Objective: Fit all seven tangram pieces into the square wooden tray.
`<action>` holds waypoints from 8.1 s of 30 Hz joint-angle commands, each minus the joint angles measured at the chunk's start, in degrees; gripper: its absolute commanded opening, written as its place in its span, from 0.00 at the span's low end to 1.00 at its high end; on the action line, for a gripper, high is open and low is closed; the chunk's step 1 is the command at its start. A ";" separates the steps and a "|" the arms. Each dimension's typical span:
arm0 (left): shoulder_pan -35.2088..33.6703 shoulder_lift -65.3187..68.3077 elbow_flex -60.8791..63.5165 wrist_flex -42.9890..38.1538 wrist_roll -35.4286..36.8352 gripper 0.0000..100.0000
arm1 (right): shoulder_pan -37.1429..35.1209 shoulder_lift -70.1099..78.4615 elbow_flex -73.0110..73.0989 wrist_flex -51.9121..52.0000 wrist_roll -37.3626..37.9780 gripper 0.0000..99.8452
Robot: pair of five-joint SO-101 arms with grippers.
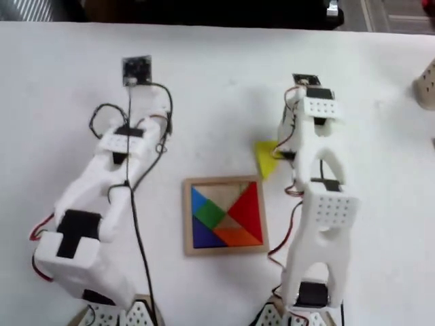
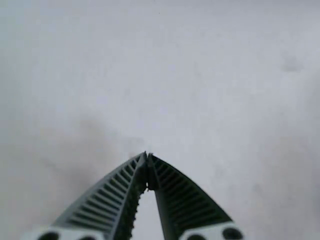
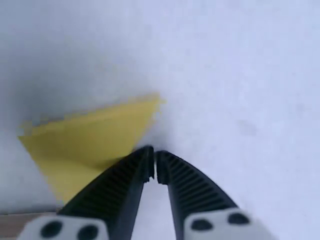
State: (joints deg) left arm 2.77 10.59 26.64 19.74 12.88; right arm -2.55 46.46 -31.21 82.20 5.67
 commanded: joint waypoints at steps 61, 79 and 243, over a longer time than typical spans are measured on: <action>21.32 -2.15 -2.11 30.07 5.80 0.02 | -5.85 -24.40 31.56 -17.98 1.23 0.02; 7.69 -1.98 -2.11 20.75 5.71 0.02 | -4.97 -24.22 31.30 -17.19 1.14 0.02; -4.44 17.01 -40.88 29.54 -48.79 0.10 | -4.53 -20.18 26.55 -17.01 3.25 0.02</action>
State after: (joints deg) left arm -3.65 30.55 -7.82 52.09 -41.54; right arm -7.30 27.21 -1.93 64.88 8.31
